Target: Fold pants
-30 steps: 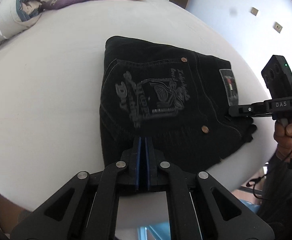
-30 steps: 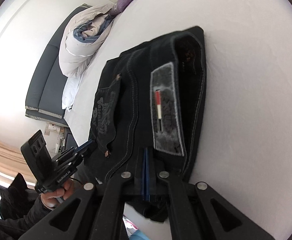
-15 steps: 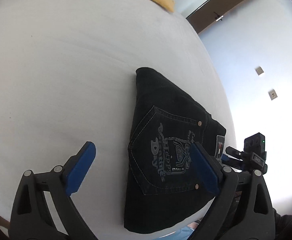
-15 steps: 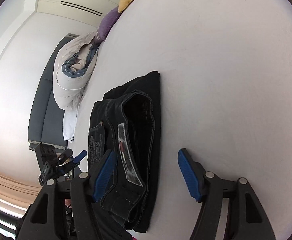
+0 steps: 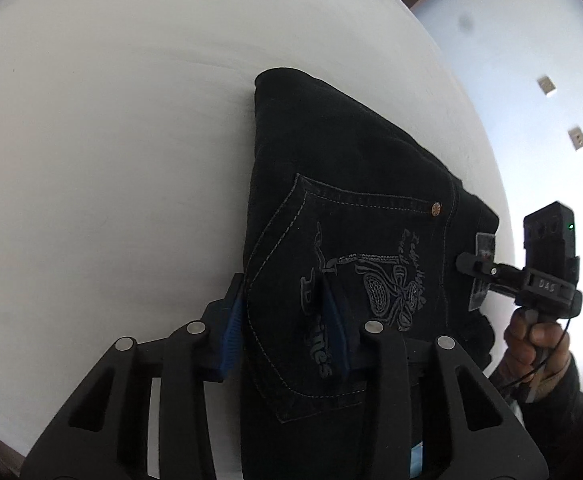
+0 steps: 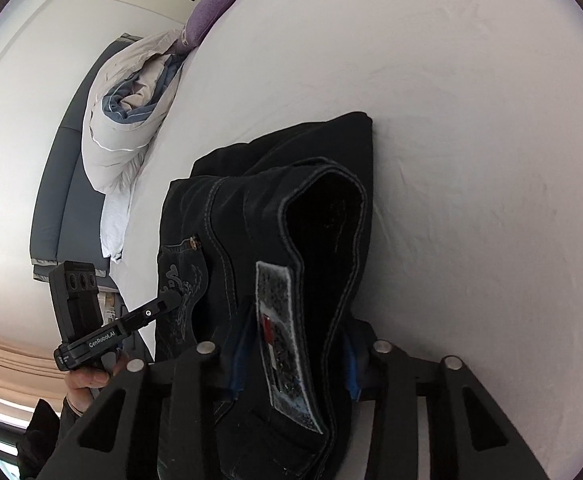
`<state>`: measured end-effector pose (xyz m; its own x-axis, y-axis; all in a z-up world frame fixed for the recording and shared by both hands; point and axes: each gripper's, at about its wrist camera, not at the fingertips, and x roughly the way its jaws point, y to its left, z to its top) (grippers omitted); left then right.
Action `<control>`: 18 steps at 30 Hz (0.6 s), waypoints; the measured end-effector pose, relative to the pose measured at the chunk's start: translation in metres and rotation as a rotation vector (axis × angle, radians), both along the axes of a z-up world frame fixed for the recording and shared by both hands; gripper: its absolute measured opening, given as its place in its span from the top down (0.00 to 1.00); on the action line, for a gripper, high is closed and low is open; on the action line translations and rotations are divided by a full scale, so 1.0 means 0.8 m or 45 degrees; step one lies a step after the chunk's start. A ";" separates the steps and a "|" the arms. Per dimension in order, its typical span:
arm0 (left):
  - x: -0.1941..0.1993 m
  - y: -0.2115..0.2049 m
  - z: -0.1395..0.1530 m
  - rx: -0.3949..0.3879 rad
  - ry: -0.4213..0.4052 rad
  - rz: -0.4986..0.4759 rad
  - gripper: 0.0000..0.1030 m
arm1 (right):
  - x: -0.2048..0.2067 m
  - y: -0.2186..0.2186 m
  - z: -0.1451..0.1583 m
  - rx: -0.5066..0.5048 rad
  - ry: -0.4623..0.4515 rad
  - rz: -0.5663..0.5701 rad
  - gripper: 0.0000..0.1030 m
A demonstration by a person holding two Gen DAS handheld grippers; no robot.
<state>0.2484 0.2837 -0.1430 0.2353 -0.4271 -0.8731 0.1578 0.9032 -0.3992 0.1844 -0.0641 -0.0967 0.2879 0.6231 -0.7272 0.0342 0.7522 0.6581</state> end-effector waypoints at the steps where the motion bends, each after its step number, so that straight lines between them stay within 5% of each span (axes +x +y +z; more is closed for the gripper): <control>1: -0.002 -0.005 0.002 0.028 -0.010 -0.007 0.68 | -0.001 0.000 0.000 -0.002 -0.007 -0.003 0.67; 11: -0.017 -0.026 0.036 0.088 -0.102 0.048 0.83 | -0.016 0.031 0.053 -0.278 -0.223 0.107 0.81; 18: -0.005 -0.041 0.103 0.072 -0.249 0.044 0.84 | -0.001 0.029 0.117 -0.300 -0.368 0.131 0.82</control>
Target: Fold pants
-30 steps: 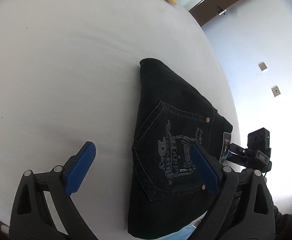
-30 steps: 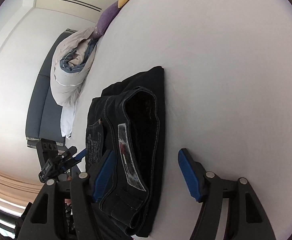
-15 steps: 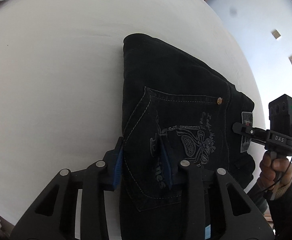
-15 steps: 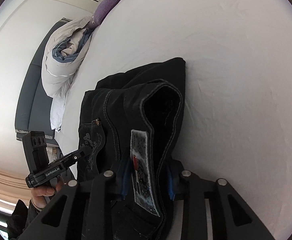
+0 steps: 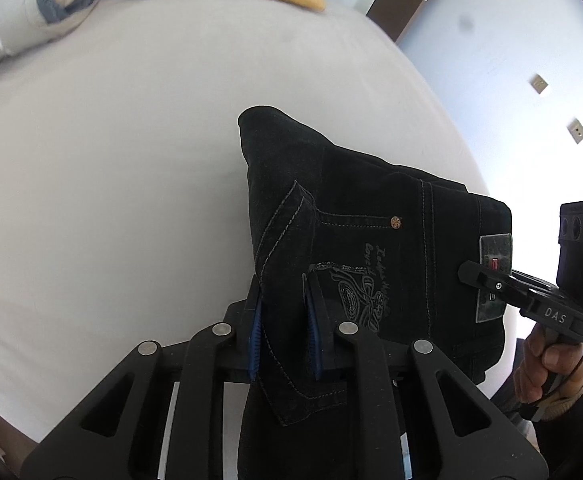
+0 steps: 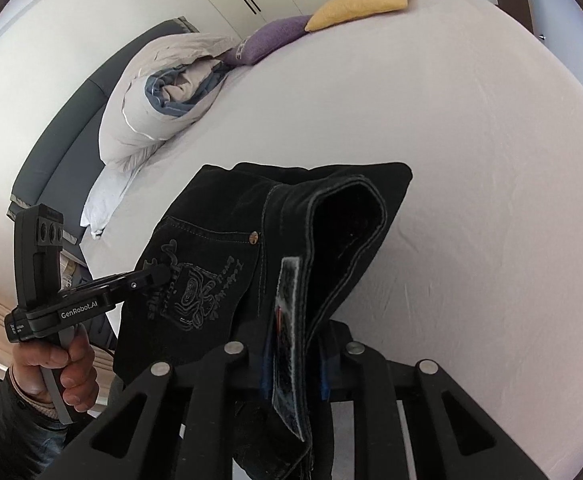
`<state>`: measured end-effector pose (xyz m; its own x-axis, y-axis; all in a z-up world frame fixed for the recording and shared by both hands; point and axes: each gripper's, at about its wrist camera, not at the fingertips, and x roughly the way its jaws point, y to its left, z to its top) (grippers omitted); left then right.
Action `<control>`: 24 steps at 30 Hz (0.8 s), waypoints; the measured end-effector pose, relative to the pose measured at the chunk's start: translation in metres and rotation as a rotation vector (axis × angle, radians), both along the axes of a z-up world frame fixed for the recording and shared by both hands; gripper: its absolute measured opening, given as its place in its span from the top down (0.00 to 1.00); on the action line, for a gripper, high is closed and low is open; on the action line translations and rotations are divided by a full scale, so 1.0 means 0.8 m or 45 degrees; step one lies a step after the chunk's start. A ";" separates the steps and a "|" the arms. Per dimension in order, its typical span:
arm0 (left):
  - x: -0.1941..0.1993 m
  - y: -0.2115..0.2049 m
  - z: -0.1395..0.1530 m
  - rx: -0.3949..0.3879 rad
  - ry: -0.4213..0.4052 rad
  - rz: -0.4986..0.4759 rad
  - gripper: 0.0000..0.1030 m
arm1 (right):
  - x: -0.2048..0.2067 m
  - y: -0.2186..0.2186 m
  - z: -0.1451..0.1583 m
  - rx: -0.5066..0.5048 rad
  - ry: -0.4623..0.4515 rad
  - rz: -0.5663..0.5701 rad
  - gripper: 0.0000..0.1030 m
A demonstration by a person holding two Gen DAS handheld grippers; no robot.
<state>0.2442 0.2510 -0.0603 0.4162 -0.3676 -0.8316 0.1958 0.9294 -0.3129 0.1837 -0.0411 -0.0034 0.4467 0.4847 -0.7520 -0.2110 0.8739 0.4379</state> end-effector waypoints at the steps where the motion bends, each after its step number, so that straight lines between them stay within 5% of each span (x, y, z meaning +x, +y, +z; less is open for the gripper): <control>1: 0.010 -0.005 0.010 -0.007 -0.021 -0.005 0.84 | 0.007 -0.005 0.009 0.002 -0.017 -0.005 0.82; 9: 0.099 -0.059 0.026 -0.034 -0.092 -0.034 0.84 | 0.097 -0.061 0.045 -0.004 -0.055 -0.059 0.82; 17: 0.181 -0.070 -0.026 -0.009 -0.007 -0.043 0.83 | 0.185 -0.104 -0.011 -0.023 0.022 -0.089 0.82; 19: 0.191 -0.074 -0.063 0.021 0.045 -0.032 0.80 | 0.198 -0.112 -0.039 -0.067 0.083 -0.115 0.73; 20: 0.192 -0.073 -0.077 0.027 0.056 -0.023 0.77 | 0.201 -0.120 -0.053 -0.084 0.105 -0.135 0.57; 24: 0.181 -0.057 -0.092 -0.078 0.034 0.028 0.53 | 0.187 -0.161 -0.074 0.130 0.085 -0.192 0.48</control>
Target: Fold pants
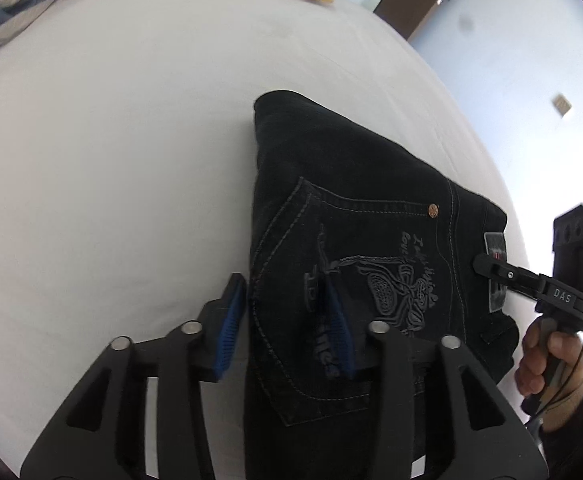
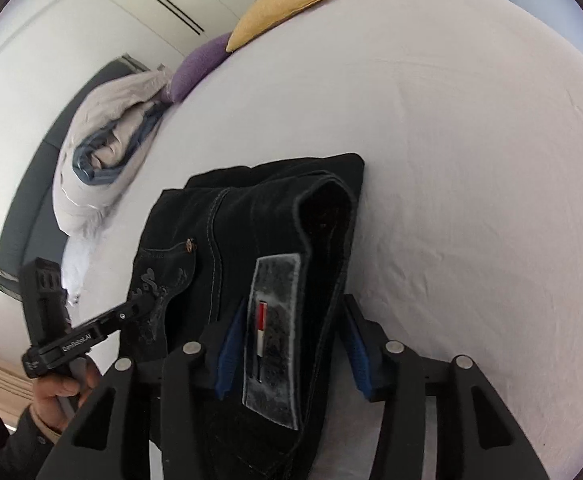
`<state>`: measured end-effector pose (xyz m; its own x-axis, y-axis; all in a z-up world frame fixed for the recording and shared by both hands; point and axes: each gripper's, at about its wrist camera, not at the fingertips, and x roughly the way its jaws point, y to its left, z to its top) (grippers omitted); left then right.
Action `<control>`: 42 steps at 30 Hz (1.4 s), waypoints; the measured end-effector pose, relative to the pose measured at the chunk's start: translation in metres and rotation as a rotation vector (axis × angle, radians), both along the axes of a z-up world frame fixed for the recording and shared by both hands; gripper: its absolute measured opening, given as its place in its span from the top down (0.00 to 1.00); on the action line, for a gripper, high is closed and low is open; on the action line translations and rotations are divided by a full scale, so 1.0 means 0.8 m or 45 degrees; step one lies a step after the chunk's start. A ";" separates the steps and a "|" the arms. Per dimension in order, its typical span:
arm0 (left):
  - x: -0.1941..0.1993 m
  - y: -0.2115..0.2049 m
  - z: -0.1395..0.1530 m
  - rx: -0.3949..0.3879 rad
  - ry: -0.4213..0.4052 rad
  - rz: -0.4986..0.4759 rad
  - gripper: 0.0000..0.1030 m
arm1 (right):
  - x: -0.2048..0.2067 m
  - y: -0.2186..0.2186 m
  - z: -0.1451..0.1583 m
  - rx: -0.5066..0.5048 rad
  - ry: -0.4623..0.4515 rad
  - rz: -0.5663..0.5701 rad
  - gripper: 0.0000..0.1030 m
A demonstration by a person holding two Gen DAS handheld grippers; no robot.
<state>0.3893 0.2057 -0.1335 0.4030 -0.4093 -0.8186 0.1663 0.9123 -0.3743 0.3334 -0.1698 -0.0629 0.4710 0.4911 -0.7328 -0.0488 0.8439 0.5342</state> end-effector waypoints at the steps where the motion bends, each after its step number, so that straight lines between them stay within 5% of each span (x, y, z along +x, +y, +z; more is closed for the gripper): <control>1: -0.001 0.007 0.001 -0.011 0.002 0.004 0.45 | -0.006 -0.010 0.001 0.031 -0.009 -0.019 0.46; 5: -0.031 0.029 0.030 0.024 -0.087 0.081 0.43 | -0.051 -0.041 0.025 -0.003 -0.056 -0.184 0.36; 7: -0.059 0.032 0.061 0.080 -0.204 0.126 0.32 | -0.091 -0.051 0.049 -0.029 -0.123 -0.238 0.33; 12: -0.166 0.012 0.195 0.293 -0.760 0.300 0.00 | -0.178 -0.028 0.140 -0.273 -0.403 -0.340 0.13; 14: -0.209 -0.003 0.242 0.322 -0.983 0.384 0.00 | -0.219 -0.019 0.186 -0.365 -0.565 -0.405 0.01; 18: -0.309 0.000 0.334 0.352 -1.327 0.520 0.00 | -0.287 0.007 0.278 -0.509 -0.891 -0.471 0.00; 23: -0.355 -0.001 0.417 0.362 -1.364 0.434 0.00 | -0.358 0.033 0.385 -0.611 -1.232 -0.490 0.00; 30: -0.419 -0.009 0.485 0.242 -1.451 0.166 0.00 | -0.441 0.048 0.476 -0.718 -1.460 -0.521 0.00; 35: -0.427 -0.011 0.498 0.124 -1.272 0.156 0.00 | -0.461 0.049 0.494 -0.744 -1.407 -0.520 0.00; 42: -0.432 0.000 0.484 0.168 -1.188 0.164 0.00 | -0.441 0.049 0.444 -0.665 -1.190 -0.491 0.00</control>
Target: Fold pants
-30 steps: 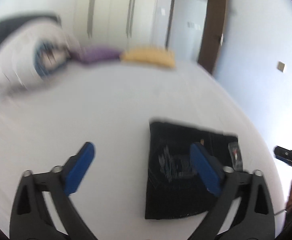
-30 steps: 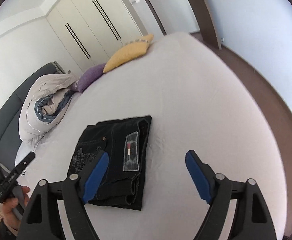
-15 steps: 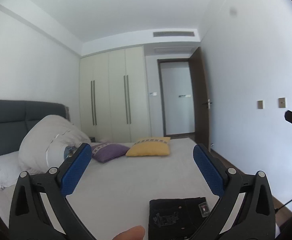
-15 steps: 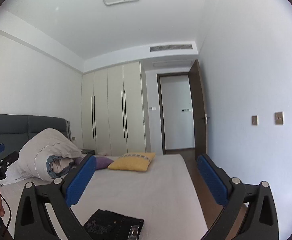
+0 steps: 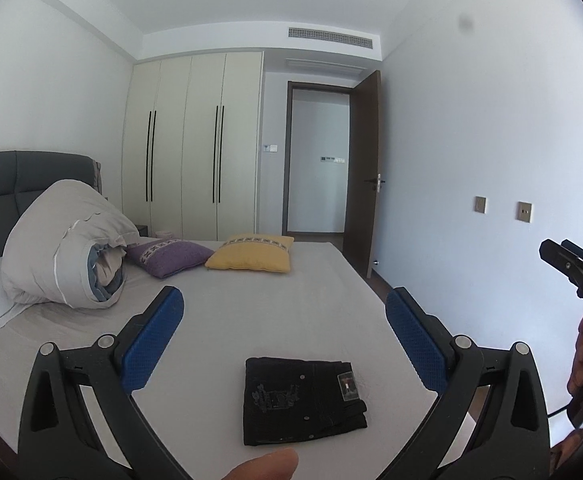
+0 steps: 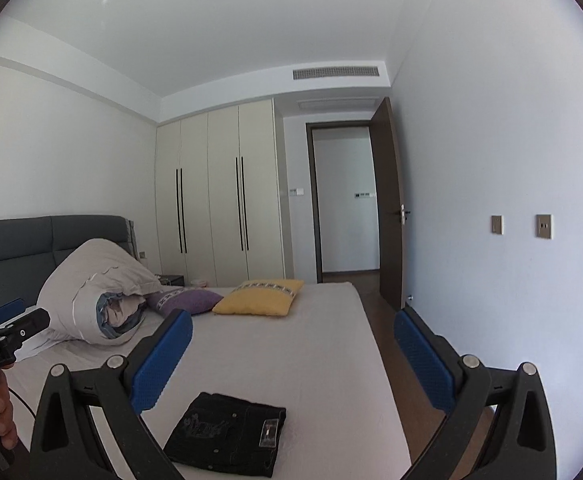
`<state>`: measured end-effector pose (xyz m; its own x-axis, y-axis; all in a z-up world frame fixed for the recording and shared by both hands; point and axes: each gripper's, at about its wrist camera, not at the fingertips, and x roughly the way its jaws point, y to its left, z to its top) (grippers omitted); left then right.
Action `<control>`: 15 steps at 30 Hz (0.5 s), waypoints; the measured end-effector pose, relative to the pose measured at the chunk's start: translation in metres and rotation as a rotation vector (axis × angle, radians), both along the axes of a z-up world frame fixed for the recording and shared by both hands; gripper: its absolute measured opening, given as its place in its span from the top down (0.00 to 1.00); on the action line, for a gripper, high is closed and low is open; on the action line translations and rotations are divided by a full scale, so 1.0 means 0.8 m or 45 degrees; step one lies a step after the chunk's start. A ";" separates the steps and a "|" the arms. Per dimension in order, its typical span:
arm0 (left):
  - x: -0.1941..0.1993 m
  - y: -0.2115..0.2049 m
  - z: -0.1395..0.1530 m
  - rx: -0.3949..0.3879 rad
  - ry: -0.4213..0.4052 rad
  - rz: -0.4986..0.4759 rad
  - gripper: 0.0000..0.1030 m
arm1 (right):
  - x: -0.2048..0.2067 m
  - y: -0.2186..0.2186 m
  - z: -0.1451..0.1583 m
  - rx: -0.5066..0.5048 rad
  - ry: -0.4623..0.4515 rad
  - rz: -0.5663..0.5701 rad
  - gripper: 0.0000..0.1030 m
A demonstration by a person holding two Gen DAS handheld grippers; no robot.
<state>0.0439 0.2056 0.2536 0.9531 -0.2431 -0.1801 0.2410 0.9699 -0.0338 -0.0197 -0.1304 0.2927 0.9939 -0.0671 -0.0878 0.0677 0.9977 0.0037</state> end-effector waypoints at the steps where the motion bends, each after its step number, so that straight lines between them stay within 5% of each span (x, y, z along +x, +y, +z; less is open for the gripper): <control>1: 0.007 -0.006 -0.012 0.058 0.021 0.054 0.00 | 0.004 0.003 -0.009 -0.002 0.027 -0.002 0.00; 4: 0.026 -0.012 -0.049 0.193 0.097 0.194 0.00 | 0.020 0.006 -0.034 0.016 0.128 -0.060 0.00; 9: 0.046 -0.031 -0.110 0.180 0.318 0.172 0.00 | 0.054 0.001 -0.087 0.116 0.367 -0.130 0.00; 15: 0.077 -0.047 -0.178 0.201 0.527 0.191 0.00 | 0.057 0.024 -0.119 0.090 0.472 -0.112 0.00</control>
<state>0.1056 0.1678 0.1115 0.8158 -0.0473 -0.5764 0.0951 0.9941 0.0531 0.0259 -0.1112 0.1976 0.8845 -0.1315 -0.4475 0.1624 0.9862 0.0313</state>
